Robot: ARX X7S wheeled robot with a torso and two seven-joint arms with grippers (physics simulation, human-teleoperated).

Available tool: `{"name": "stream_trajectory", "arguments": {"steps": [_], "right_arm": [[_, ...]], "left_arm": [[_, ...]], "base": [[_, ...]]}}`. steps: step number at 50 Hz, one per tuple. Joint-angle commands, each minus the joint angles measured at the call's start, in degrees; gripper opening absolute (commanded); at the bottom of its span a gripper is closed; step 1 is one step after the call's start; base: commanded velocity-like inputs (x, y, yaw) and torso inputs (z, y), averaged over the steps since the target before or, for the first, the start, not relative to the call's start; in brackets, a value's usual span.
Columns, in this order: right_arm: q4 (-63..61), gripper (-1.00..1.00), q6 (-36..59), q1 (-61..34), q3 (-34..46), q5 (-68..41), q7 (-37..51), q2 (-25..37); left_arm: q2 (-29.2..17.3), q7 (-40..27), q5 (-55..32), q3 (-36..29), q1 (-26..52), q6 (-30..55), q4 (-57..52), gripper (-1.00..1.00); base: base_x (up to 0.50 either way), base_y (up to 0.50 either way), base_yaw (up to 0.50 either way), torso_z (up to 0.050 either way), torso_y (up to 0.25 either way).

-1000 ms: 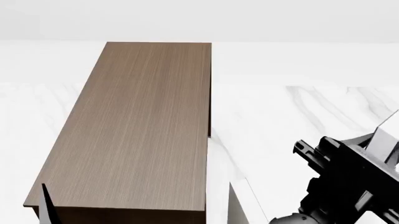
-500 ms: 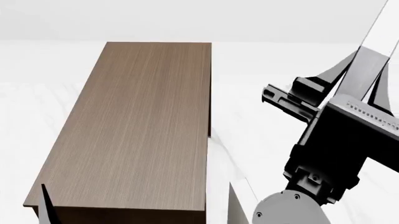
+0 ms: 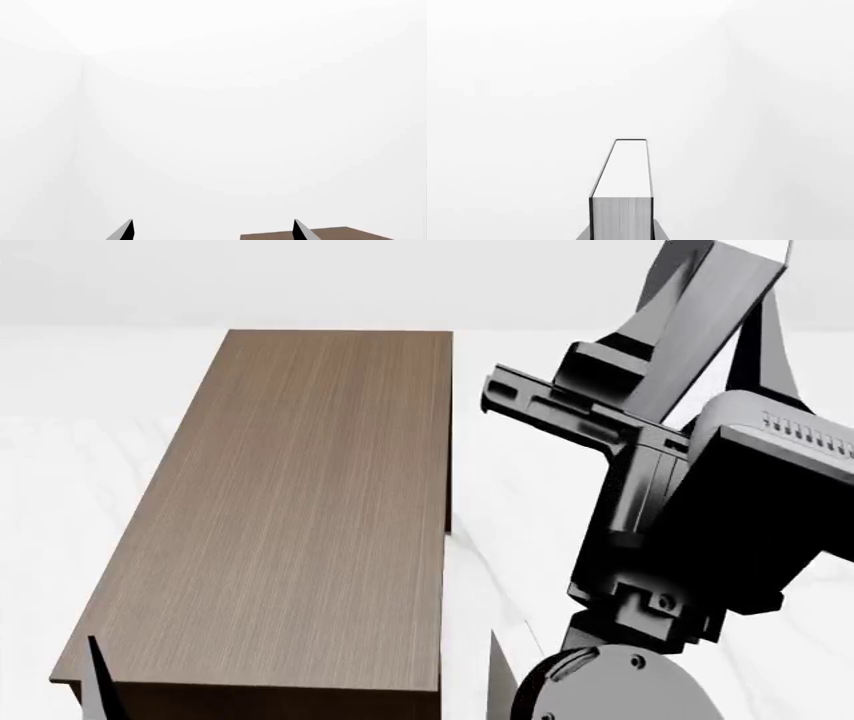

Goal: Pick up the book in the middle and place it on the cabinet shelf.

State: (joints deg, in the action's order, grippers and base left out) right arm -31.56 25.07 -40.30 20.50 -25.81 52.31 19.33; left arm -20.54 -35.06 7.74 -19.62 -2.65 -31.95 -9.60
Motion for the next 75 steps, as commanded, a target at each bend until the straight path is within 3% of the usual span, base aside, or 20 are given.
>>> {"name": "stream_trajectory", "arguments": {"steps": [1, 7, 14, 18, 28, 32, 51, 59, 75], "right_arm": [[-4.74, -1.00, -1.60, -0.62, -4.28, -3.00, -3.53, -1.91], [-4.59, -1.00, -0.49, -0.57, -9.24, -14.86, -4.26, -3.84], [-4.85, -1.00, -0.52, -0.66, -10.88, -19.46, -4.30, -4.49], [-2.89, -1.00, -0.14, -0.49, -15.24, -33.60, -4.16, -6.61], [-1.89, -1.00, 0.03, -0.69, -15.42, -38.46, -5.33, -6.89], [1.30, -1.00, 0.22, -0.55, -16.50, -46.83, -6.51, -8.22], [6.77, -1.00, -1.54, -1.08, -19.04, -63.73, -5.06, -11.59], [9.60, -1.00, -2.34, -1.08, -19.51, -69.72, -5.42, -12.70], [8.91, -1.00, -2.13, 0.45, -16.03, -68.10, -6.34, -12.88]], "left_arm": [[0.85, 1.10, 0.90, 0.98, -0.03, -0.41, -0.07, 1.00], [0.72, 1.07, 0.98, 0.83, -0.18, -0.32, -0.38, 1.00], [0.62, 0.95, 1.05, 0.74, -0.29, -0.24, -0.59, 1.00], [0.52, 1.02, 0.96, 0.63, -0.32, -0.05, -0.71, 1.00], [0.46, 0.80, 0.98, 0.53, -0.20, 0.00, -0.63, 1.00], [0.43, 0.78, 0.87, 0.52, -0.11, 0.25, -0.70, 1.00], [0.16, 0.67, 0.45, 0.17, 0.07, 0.30, -0.41, 1.00], [0.05, 0.63, 0.41, -0.04, 0.06, 0.25, -0.40, 1.00], [-0.12, 0.46, 0.46, -0.35, 0.08, 0.26, -0.40, 1.00]], "base": [[0.00, 0.00, 0.00, 0.000, 0.000], [0.00, 0.00, 0.00, 0.000, 0.002], [0.00, 0.00, 0.00, 0.000, 0.001], [0.00, 0.00, 0.00, 0.000, 0.000], [0.00, 0.00, 0.00, 0.000, 0.002], [0.00, 0.00, 0.00, 0.000, 0.000], [0.00, 0.00, 0.00, 0.001, 0.002], [0.00, 0.00, 0.00, 0.000, 0.001], [0.00, 0.00, 0.00, 0.000, 0.002]]}}
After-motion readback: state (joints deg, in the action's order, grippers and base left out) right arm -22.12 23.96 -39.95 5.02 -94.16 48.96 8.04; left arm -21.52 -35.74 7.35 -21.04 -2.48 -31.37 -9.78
